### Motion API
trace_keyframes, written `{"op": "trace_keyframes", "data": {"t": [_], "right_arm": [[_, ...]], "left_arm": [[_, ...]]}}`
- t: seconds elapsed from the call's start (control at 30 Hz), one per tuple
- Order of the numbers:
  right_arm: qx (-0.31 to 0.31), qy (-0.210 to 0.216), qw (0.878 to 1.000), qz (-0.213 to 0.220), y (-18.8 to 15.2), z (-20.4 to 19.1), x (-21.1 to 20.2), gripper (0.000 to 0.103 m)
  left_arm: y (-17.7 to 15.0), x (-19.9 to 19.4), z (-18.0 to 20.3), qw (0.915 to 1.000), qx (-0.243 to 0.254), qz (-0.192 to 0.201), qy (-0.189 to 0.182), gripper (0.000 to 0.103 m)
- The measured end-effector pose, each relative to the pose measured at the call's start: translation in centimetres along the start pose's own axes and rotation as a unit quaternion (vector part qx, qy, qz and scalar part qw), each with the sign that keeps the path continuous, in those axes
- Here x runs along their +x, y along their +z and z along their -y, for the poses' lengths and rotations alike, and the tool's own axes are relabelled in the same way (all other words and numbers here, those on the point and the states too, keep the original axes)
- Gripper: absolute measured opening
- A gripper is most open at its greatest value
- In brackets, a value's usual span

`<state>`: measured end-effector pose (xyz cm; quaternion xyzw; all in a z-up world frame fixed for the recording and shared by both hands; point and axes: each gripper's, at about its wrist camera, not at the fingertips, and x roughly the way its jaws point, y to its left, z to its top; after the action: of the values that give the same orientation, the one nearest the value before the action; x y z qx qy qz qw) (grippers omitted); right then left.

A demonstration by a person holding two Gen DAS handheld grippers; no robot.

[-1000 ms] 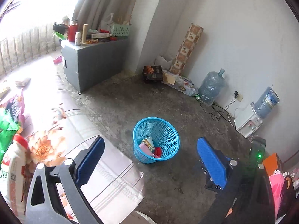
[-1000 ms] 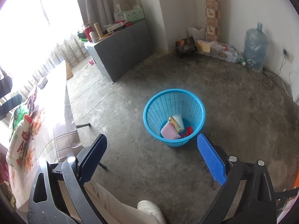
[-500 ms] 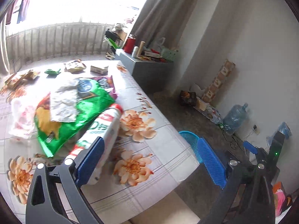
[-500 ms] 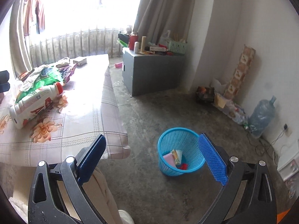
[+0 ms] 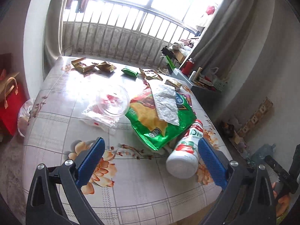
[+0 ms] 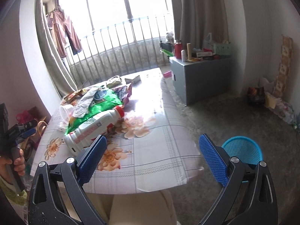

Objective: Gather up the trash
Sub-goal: 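Move both tools back over the table toward the green chip bag, then grasp the white tissue with the right tool while the left tool grasps the clear plastic cup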

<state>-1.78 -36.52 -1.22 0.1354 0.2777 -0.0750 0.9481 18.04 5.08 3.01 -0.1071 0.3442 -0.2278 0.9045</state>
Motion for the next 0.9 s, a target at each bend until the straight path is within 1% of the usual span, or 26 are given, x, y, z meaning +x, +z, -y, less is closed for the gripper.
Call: {"op": "trace_keyframes", "data": {"t": [0.07, 0.13, 0.17, 0.23, 0.27, 0.33, 0.4, 0.43, 0.53, 0.57, 0.63, 0.7, 0.77, 0.8, 0.83, 0.9], "right_arm": [[0.002, 0.021, 1.0, -0.011, 0.3, -0.7, 0.6, 0.088], [0.003, 0.035, 0.999, -0.022, 0.6, -1.4, 1.3, 0.08], [0.001, 0.042, 0.999, -0.027, 0.8, -1.8, 1.6, 0.079], [-0.001, 0.063, 0.997, -0.041, 1.4, -2.5, 2.3, 0.07], [0.001, 0.076, 0.996, -0.048, 1.9, -2.9, 2.6, 0.069], [0.013, 0.117, 0.991, -0.066, 3.0, -3.6, 3.6, 0.063], [0.021, 0.15, 0.984, -0.088, 4.1, -4.9, 5.0, 0.061], [0.022, 0.166, 0.981, -0.099, 4.9, -5.7, 5.8, 0.061], [0.01, 0.193, 0.973, -0.126, 6.9, -8.4, 8.1, 0.061], [0.005, 0.197, 0.971, -0.133, 7.5, -9.4, 9.0, 0.061], [-0.007, 0.206, 0.966, -0.156, 8.5, -11.3, 11.2, 0.062], [-0.02, 0.197, 0.964, -0.175, 9.4, -13.2, 13.3, 0.065], [-0.039, 0.185, 0.964, -0.187, 10.1, -15.2, 15.2, 0.066], [-0.048, 0.178, 0.964, -0.191, 10.4, -16.1, 16.1, 0.073], [-0.062, 0.172, 0.963, -0.197, 10.6, -17.1, 17.1, 0.076], [-0.084, 0.157, 0.963, -0.203, 11.0, -18.3, 18.4, 0.077]], "left_arm": [[0.7, 0.3, -1.0, 0.9999, -0.009, 0.007, 0.003, 0.097], [1.5, 0.8, -1.6, 0.9998, -0.015, 0.015, -0.004, 0.097], [1.9, 1.2, -1.8, 0.9997, -0.016, 0.018, -0.009, 0.097], [2.8, 2.3, -1.8, 0.9996, -0.02, 0.015, -0.014, 0.097], [3.2, 2.9, -1.9, 0.9994, -0.023, 0.013, -0.021, 0.097], [4.0, 4.0, -2.1, 0.999, -0.032, 0.01, -0.028, 0.097], [4.8, 5.3, -2.6, 0.9987, -0.042, 0.006, -0.027, 0.093], [5.1, 6.0, -2.8, 0.9986, -0.049, 0.003, -0.022, 0.091], [6.0, 8.0, -4.0, 0.9973, -0.072, -0.007, -0.014, 0.085], [6.3, 8.7, -4.4, 0.9968, -0.079, -0.013, -0.004, 0.081], [6.6, 9.8, -5.1, 0.9957, -0.09, -0.019, 0.011, 0.079], [6.7, 10.5, -5.7, 0.9951, -0.093, -0.021, 0.027, 0.076], [6.9, 11.0, -6.1, 0.9947, -0.096, -0.024, 0.028, 0.073], [7.0, 11.2, -6.3, 0.9943, -0.098, -0.026, 0.031, 0.072], [7.0, 11.5, -6.4, 0.9941, -0.099, -0.029, 0.033, 0.07], [7.0, 12.0, -6.6, 0.9938, -0.101, -0.034, 0.031, 0.066]]}}
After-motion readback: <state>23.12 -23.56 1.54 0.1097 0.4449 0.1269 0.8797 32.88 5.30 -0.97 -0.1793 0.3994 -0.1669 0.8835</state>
